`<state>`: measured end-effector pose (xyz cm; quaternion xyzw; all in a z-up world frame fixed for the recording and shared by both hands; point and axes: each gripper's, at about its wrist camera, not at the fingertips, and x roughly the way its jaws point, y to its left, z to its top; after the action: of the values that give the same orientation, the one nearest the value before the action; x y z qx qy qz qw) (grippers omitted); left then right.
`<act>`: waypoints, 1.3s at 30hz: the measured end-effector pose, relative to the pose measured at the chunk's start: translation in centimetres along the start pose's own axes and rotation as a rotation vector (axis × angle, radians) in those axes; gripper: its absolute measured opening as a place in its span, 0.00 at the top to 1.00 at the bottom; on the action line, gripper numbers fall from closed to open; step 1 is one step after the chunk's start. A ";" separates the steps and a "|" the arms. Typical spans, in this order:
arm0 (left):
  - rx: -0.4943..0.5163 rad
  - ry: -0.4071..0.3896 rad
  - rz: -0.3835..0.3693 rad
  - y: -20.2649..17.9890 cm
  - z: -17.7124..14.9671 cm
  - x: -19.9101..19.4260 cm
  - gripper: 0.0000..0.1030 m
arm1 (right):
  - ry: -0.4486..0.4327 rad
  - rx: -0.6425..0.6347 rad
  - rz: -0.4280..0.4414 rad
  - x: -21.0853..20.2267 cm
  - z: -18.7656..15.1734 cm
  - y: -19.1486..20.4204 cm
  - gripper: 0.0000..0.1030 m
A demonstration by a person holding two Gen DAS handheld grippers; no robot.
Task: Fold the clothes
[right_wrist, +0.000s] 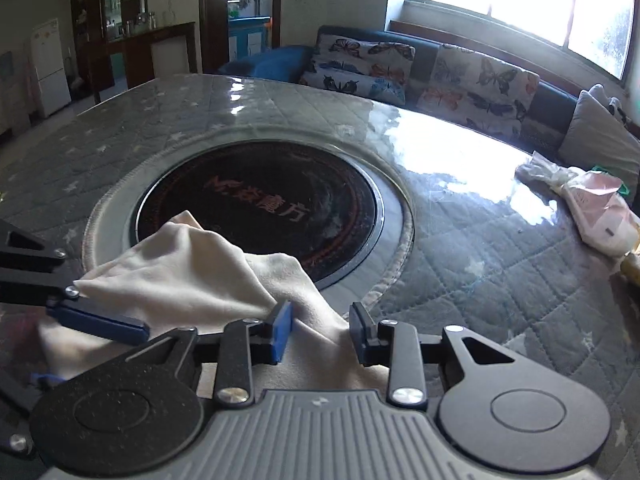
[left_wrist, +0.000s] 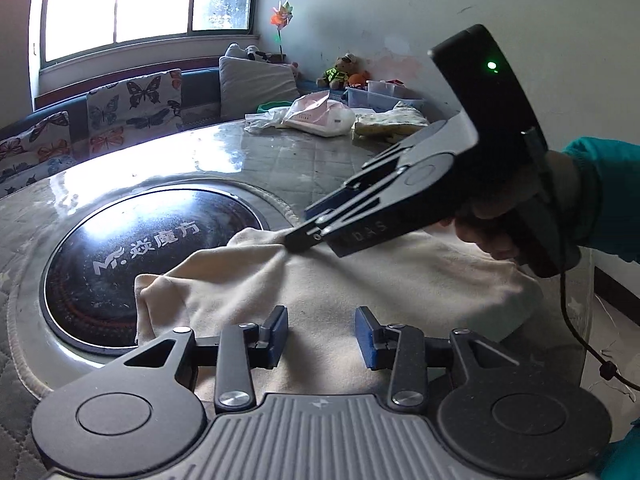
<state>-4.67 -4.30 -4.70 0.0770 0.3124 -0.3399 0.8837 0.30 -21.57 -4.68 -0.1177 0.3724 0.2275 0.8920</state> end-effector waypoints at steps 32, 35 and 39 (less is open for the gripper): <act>-0.092 -0.015 0.208 6.5 4.4 3.3 0.72 | -0.074 0.029 -0.100 -4.3 -2.3 0.0 0.60; -0.072 -0.032 0.192 5.7 4.2 2.2 0.72 | -0.061 0.043 -0.129 -4.2 -2.7 -0.3 0.60; -0.020 -0.002 0.211 4.8 3.1 2.5 0.70 | -0.045 0.086 -0.149 -3.5 -3.2 -1.2 0.59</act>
<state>1.46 -3.17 -4.13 0.1004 0.3050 -0.2419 0.9156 -3.17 -24.94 -4.36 -0.1013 0.3518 0.1470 0.9189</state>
